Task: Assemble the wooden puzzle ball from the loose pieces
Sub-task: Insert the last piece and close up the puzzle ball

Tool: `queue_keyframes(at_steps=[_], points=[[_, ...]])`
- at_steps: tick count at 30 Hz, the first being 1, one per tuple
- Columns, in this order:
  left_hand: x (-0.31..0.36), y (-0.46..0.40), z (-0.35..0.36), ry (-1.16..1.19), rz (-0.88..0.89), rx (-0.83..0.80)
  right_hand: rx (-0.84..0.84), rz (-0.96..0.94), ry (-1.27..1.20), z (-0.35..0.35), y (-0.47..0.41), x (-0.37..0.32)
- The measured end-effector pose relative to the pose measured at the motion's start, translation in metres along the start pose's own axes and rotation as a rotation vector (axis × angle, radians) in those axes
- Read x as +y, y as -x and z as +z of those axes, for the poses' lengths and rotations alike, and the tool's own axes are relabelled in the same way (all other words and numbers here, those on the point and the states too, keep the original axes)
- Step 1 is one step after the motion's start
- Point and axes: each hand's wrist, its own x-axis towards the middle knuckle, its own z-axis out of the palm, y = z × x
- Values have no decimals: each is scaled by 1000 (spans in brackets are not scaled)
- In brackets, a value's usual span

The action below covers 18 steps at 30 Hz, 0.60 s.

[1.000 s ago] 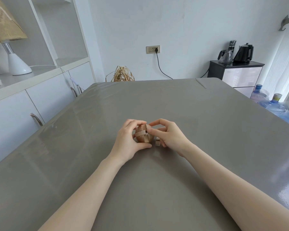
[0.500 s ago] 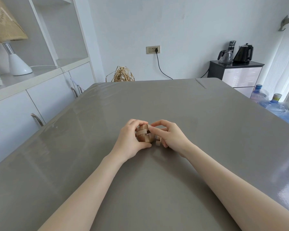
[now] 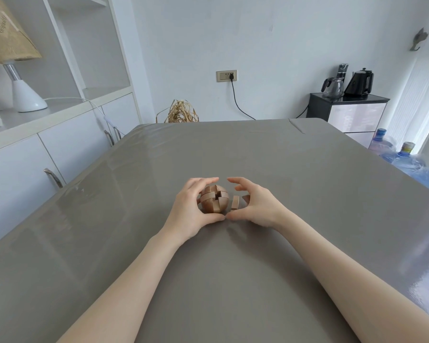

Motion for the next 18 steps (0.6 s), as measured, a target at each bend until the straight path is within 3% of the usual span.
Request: queue_keyframes(at_steps=[18], points=[[-4,-1,1,11,1,42,30,-19,99,3,-3,6]])
